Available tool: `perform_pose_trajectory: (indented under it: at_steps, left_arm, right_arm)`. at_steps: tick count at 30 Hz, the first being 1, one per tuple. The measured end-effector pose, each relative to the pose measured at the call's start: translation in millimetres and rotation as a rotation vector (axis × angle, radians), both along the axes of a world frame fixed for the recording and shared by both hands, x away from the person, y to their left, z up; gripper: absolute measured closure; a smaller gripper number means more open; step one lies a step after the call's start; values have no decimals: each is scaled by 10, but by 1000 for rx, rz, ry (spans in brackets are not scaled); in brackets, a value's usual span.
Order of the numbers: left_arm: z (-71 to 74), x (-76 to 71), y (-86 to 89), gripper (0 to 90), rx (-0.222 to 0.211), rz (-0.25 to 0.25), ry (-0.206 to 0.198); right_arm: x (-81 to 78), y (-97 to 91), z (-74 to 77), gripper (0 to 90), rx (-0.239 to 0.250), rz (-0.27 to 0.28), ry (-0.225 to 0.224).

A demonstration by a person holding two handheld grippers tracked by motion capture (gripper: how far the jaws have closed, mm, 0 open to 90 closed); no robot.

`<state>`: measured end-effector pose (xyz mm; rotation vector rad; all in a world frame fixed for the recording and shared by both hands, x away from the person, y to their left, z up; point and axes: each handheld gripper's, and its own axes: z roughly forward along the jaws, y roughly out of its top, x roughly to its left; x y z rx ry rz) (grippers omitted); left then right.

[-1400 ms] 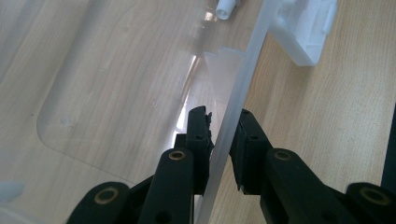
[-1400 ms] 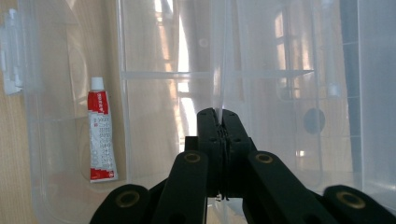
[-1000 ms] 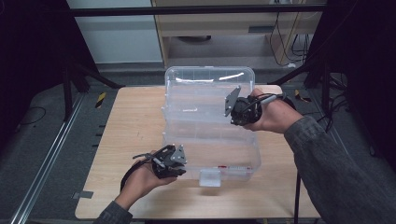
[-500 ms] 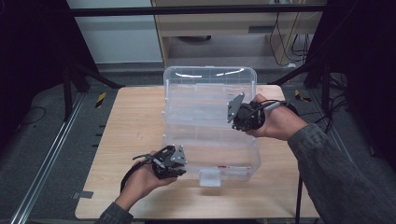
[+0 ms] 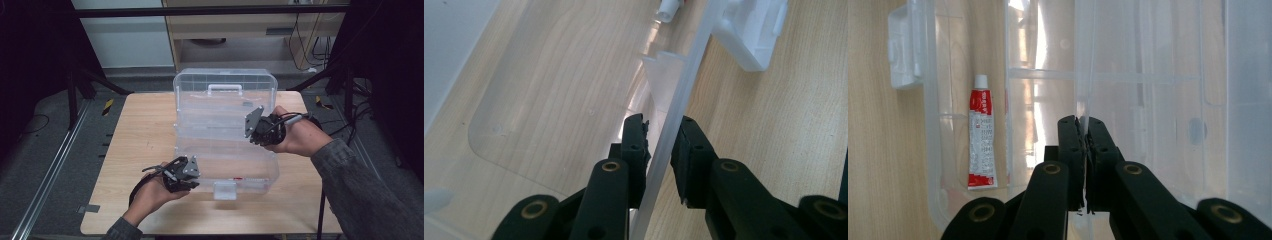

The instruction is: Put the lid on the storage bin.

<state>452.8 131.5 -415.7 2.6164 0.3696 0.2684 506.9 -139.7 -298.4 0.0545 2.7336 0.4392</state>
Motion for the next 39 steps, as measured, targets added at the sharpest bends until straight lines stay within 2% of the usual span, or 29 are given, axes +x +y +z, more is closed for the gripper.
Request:
perform_pose_trajectory:
  at_steps: [2,3,4,16,22,32,34,35,36,39]
  left_arm:
    - [1,-3,0,761,4,-1,-4]
    - [8,16,0,760,14,-27,-20]
    - [8,14,0,759,17,-29,-23]
    - [2,-8,-14,752,28,-30,-29]
    - [-15,-30,-25,742,29,-29,-53]
    - [-25,-42,-30,734,29,-29,-67]
    - [-28,-53,-29,709,25,-20,-84]
    - [-25,-65,-25,667,21,-14,-85]
    - [-27,-112,-19,649,-2,26,-68]
    - [13,-170,9,602,-36,41,-77]
  right_arm:
    - [-15,-4,-7,873,1,-1,-1]
    - [-24,-6,-11,872,1,-2,0]
    - [-37,-9,-21,872,5,-2,-2]
    - [-144,-30,-76,866,4,8,11]
    - [-164,-37,-94,864,11,11,20]
    - [-212,-50,-136,861,19,20,37]
    - [-211,-56,-138,859,23,21,33]
    - [-211,-58,-137,859,24,18,32]
    - [-209,-61,-136,858,26,18,33]
    - [-204,-65,-135,855,28,21,35]
